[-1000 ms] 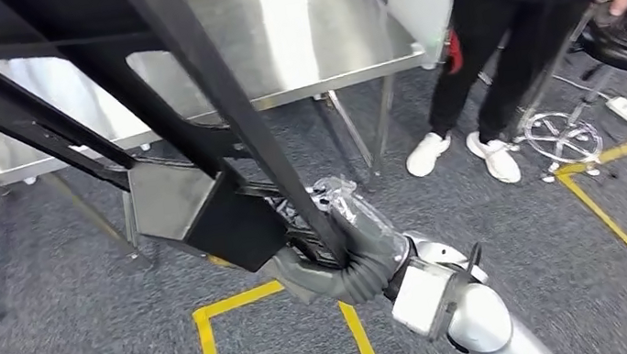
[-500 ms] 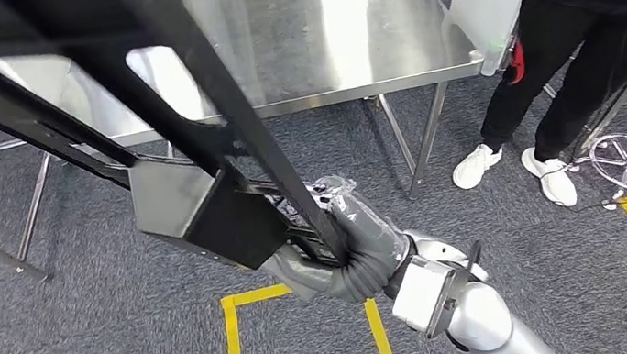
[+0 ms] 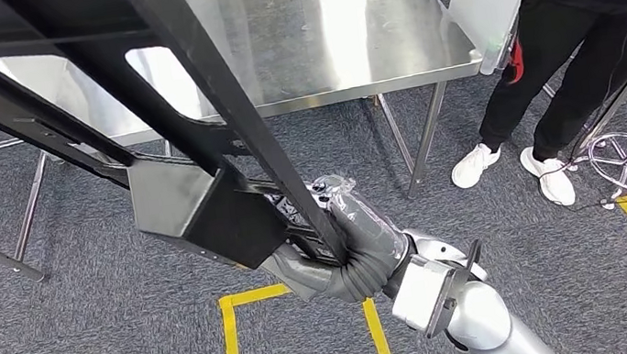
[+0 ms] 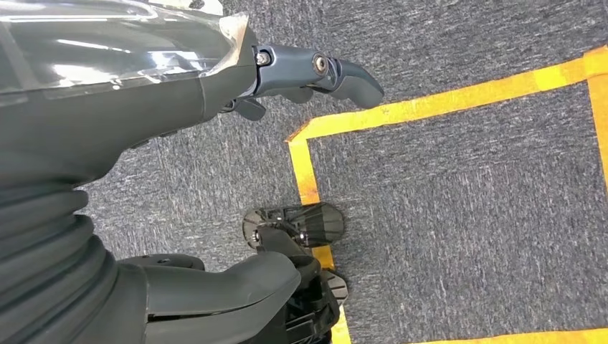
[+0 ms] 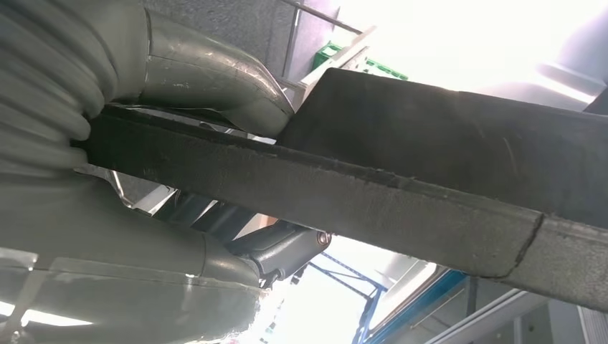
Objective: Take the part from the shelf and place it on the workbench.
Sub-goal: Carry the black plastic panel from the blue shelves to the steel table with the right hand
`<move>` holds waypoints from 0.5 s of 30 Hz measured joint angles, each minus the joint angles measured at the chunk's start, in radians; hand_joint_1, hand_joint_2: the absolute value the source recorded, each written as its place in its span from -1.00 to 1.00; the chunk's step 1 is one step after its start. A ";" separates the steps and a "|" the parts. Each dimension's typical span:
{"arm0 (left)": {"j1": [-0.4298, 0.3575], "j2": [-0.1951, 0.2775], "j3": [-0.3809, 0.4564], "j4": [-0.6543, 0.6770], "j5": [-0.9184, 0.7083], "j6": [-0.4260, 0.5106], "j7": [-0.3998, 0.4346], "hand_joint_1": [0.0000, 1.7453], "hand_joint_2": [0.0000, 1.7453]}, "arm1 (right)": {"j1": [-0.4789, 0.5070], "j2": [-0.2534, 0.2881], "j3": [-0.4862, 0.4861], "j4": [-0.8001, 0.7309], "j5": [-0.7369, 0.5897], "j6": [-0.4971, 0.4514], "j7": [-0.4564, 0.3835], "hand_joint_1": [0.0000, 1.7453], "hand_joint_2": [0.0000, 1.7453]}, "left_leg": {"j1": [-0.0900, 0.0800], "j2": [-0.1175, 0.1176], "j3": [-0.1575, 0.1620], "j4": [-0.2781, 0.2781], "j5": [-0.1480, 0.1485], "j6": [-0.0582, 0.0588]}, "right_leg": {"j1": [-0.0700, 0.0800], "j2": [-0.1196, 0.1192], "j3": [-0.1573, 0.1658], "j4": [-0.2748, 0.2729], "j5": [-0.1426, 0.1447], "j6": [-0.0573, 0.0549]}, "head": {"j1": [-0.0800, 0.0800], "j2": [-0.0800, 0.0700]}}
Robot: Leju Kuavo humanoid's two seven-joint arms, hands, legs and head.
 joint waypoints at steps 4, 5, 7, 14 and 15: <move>0.000 0.001 0.000 0.000 0.000 -0.007 -0.002 -1.00 1.00 | 0.000 0.000 0.000 0.000 0.001 0.000 0.001 1.00 1.00 | -0.001 0.000 -0.001 0.000 0.000 0.000 | -0.001 0.000 0.000 -0.002 0.000 0.000 | 0.000 0.000; 0.000 0.001 0.000 0.000 0.000 -0.008 -0.002 -1.00 1.00 | 0.000 0.000 0.000 0.000 0.001 0.000 0.001 1.00 1.00 | -0.002 0.000 -0.001 0.000 0.000 0.000 | -0.002 0.000 0.000 -0.002 0.000 0.000 | 0.000 0.000; 0.000 0.002 0.000 0.000 0.000 -0.010 -0.002 -1.00 1.00 | 0.000 0.000 0.000 0.000 0.001 0.000 0.001 1.00 1.00 | -0.003 0.000 -0.001 0.000 0.000 0.000 | -0.002 0.000 0.000 -0.003 0.000 0.000 | 0.000 0.000; -0.001 0.003 0.000 -0.001 0.000 -0.012 -0.008 -1.00 1.00 | -0.004 0.003 -0.001 -0.001 0.003 -0.001 0.001 1.00 1.00 | 0.007 0.008 0.040 -0.054 0.012 0.036 | -0.002 -0.013 -0.024 0.044 -0.023 0.013 | 0.002 0.000; -0.001 0.003 0.000 -0.002 0.000 -0.013 -0.009 -1.00 1.00 | -0.004 0.002 -0.001 0.000 0.004 -0.002 0.002 1.00 1.00 | 0.008 0.010 0.047 -0.060 0.012 0.037 | -0.004 -0.018 -0.055 0.102 -0.044 0.010 | 0.003 0.000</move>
